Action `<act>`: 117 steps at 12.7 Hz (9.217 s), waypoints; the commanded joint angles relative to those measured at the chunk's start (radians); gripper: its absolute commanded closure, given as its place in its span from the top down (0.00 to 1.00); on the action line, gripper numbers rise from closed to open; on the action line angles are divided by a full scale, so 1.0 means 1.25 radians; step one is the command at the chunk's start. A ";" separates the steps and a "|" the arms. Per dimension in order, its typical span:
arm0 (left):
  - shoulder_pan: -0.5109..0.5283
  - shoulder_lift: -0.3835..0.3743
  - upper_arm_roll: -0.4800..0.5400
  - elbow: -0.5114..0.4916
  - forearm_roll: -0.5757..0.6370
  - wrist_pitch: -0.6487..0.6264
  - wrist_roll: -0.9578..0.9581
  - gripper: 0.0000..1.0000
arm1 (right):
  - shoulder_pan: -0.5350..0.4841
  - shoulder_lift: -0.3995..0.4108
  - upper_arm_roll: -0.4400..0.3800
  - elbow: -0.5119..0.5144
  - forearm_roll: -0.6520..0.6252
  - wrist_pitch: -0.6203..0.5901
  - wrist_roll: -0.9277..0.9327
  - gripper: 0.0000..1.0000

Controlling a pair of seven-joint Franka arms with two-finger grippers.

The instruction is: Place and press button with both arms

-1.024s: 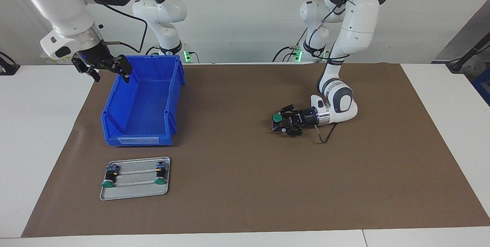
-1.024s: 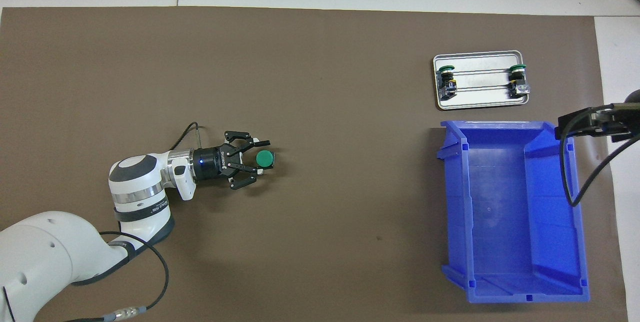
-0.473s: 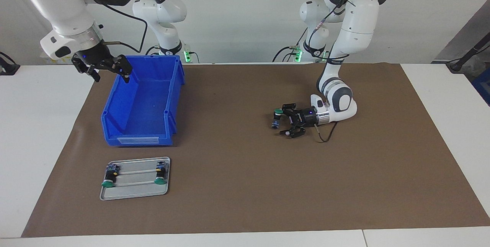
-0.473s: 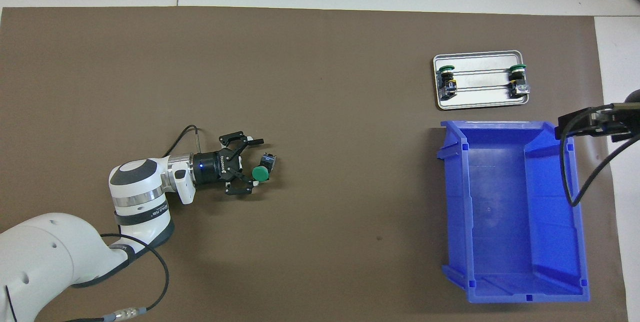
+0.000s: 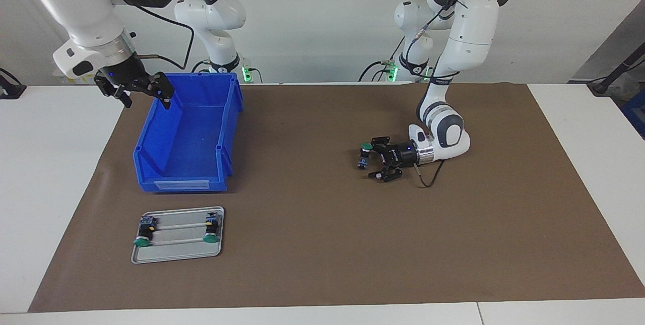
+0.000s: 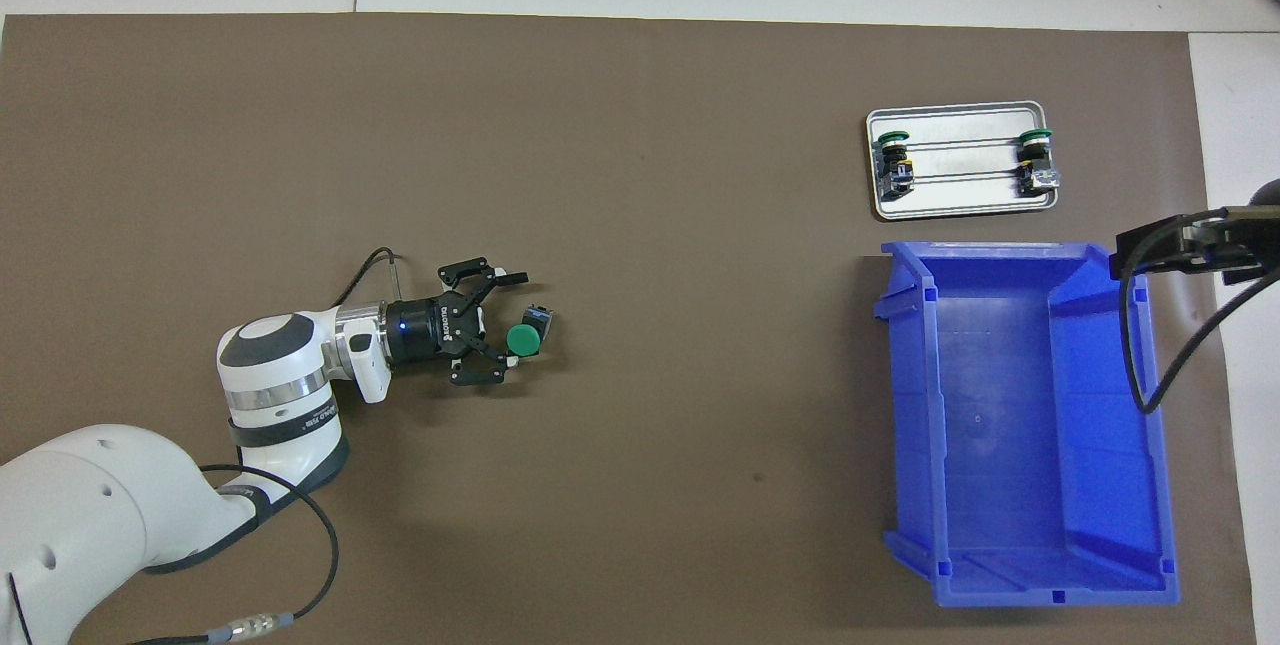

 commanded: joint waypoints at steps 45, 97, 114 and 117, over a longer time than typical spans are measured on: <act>-0.301 -0.295 0.001 0.169 1.307 0.333 -1.977 0.00 | 0.016 -0.019 0.020 0.008 0.005 0.032 0.136 1.00; -0.009 -0.351 0.084 0.535 1.427 -0.072 -2.086 1.00 | 0.645 0.525 0.025 0.161 -0.113 0.497 1.104 1.00; -0.002 -0.433 0.084 0.355 1.419 0.035 -2.127 1.00 | 0.524 0.339 0.025 0.129 -0.043 0.287 0.756 0.00; 0.000 -0.433 0.084 0.355 1.416 0.035 -2.127 1.00 | 0.416 0.208 0.025 0.088 -0.035 0.176 0.578 0.00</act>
